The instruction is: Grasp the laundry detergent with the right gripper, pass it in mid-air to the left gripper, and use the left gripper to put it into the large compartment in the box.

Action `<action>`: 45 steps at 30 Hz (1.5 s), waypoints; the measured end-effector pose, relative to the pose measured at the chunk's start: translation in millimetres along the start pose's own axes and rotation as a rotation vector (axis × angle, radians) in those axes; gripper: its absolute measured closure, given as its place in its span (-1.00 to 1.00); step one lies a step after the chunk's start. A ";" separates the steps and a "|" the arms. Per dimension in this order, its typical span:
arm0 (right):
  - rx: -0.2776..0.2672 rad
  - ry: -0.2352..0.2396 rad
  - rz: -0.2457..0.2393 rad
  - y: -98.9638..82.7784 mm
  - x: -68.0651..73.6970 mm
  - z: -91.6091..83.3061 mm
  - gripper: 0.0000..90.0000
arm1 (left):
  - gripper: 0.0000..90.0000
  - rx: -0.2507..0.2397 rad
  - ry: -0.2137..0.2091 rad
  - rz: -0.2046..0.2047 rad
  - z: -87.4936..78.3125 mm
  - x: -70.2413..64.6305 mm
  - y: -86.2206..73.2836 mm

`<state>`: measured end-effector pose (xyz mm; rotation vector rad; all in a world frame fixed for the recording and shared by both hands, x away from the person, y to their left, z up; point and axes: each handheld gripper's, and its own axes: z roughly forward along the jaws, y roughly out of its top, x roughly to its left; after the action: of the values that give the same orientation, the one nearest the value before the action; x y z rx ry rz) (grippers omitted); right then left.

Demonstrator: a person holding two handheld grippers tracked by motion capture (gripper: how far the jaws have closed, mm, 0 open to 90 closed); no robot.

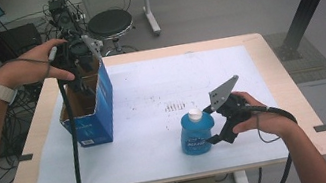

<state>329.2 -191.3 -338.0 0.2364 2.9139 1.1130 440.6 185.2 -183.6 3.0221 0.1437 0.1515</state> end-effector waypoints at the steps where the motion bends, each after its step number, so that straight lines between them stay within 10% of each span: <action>1: 0.000 0.000 0.000 0.0 0.0 -0.1 -0.85 | -0.75 0.001 0.000 0.000 0.1 0.0 -0.1; 45: -0.006 -0.009 0.001 -0.1 -0.2 -1.9 -0.85 | -0.75 0.000 0.000 0.004 1.2 0.9 3.0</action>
<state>329.2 -192.7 -336.7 0.2427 2.9027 1.1183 441.8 182.2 -184.4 3.0228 0.1384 0.1521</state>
